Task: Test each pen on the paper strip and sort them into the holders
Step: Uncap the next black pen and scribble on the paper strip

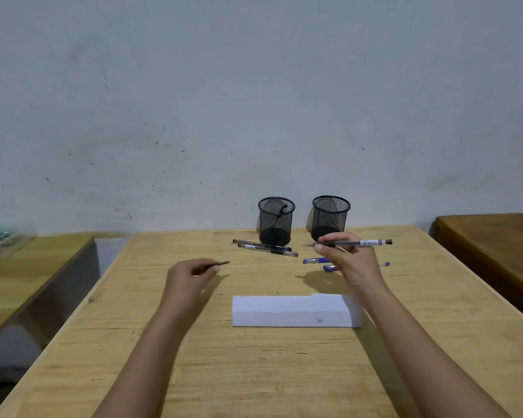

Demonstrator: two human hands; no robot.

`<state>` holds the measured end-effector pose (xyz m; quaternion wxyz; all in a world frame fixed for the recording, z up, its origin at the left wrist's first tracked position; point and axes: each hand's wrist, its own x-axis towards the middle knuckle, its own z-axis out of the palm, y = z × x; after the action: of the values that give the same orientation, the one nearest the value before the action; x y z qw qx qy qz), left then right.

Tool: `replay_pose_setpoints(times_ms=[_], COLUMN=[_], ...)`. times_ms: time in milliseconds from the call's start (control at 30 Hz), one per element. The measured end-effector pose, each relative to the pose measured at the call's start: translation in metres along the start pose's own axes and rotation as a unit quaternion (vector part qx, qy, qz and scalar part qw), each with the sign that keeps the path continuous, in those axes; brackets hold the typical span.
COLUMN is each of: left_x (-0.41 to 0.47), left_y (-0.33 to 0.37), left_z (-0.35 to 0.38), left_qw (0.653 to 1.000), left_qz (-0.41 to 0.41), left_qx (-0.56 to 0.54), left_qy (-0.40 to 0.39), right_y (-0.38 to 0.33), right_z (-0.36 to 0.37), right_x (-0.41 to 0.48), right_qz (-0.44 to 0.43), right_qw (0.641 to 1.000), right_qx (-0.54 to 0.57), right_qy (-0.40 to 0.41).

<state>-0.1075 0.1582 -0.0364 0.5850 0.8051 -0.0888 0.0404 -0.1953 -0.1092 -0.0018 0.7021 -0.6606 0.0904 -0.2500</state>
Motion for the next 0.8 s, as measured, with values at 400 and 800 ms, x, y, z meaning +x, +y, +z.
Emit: replay_pose_setpoints(times_ms=[400, 800], left_x=[0.014, -0.082], left_y=[-0.024, 0.054], left_z=[0.013, 0.064], left_qw=[0.987, 0.916], left_qz=[0.027, 0.303], left_qx=[0.153, 0.192], left_qy=[-0.046, -0.177], right_y=[-0.008, -0.002], right_z=[-0.008, -0.022], right_x=[-0.01, -0.042], right_qz=[-0.017, -0.015], right_qw=[0.999, 0.998], right_qx=[-0.031, -0.003], right_qy=[-0.02, -0.053])
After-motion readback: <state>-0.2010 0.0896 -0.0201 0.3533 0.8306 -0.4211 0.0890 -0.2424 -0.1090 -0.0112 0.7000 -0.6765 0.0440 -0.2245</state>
